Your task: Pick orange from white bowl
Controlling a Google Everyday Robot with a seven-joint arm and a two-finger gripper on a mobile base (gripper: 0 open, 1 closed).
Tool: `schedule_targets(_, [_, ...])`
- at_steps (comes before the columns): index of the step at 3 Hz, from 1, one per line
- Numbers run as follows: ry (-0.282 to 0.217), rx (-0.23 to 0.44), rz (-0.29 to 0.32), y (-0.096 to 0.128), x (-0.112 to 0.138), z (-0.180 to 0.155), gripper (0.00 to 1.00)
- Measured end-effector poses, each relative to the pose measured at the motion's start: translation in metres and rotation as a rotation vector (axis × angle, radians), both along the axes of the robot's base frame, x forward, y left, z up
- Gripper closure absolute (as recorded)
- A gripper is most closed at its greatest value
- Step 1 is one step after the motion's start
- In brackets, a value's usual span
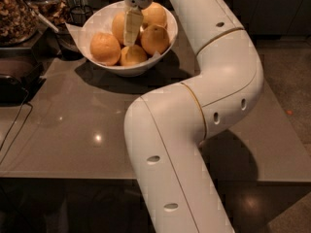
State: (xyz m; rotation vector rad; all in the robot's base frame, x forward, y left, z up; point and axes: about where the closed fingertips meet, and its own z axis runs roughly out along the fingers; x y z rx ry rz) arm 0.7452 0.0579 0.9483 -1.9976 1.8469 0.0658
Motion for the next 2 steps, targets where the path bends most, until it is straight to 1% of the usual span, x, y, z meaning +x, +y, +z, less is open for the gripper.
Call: schedule_targets(2, [0.002,-0.025,0.026,0.0116,-0.0016,-0.0030,0.27])
